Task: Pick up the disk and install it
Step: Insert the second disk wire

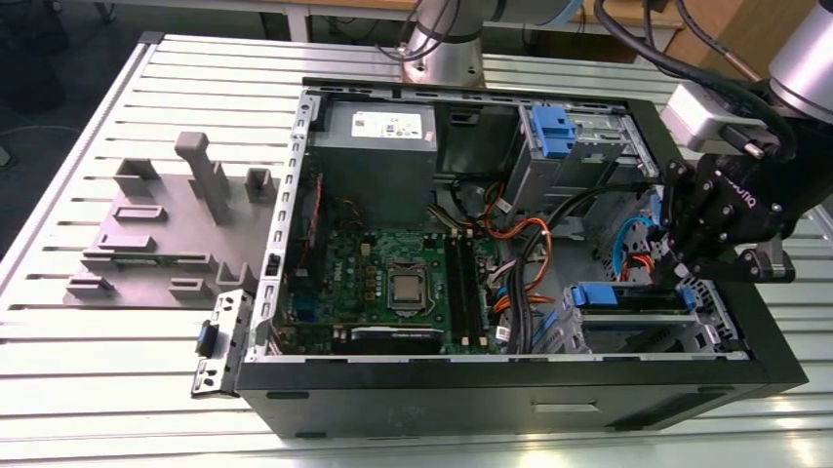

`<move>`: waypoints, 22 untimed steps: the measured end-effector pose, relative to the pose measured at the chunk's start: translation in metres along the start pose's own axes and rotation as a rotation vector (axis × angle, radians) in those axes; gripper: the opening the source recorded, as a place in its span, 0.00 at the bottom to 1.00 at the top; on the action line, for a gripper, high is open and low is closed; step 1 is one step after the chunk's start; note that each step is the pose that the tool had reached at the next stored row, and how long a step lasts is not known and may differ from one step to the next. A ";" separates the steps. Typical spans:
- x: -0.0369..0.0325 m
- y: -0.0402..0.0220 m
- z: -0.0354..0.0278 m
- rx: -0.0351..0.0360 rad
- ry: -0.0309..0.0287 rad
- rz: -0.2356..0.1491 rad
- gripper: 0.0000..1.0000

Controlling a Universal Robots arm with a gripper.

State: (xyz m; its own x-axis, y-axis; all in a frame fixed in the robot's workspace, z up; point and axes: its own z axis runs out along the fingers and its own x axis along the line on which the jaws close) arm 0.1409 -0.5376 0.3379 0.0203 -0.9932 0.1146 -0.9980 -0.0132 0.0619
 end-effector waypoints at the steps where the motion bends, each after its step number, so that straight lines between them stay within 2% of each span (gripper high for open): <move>1: -0.0001 0.0021 0.0002 0.0002 0.0000 0.000 0.11; 3: -0.0002 0.0092 0.0007 0.0000 -0.0002 0.000 0.11; 4: -0.0002 0.0104 0.0007 0.0000 -0.0002 0.000 0.11; 7: -0.0002 0.0107 0.0007 0.0000 0.0000 0.000 0.11; 9: 0.0000 0.0111 -0.0018 0.0001 0.0002 0.000 0.11; 18: 0.0015 0.0129 -0.0289 0.0002 -0.0001 0.000 0.11; 22: -0.0034 0.0132 -0.0363 0.0001 -0.0001 0.000 0.11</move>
State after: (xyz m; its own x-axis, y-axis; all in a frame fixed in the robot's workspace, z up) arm 0.1298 -0.5302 0.3743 0.0202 -0.9932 0.1145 -0.9980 -0.0132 0.0617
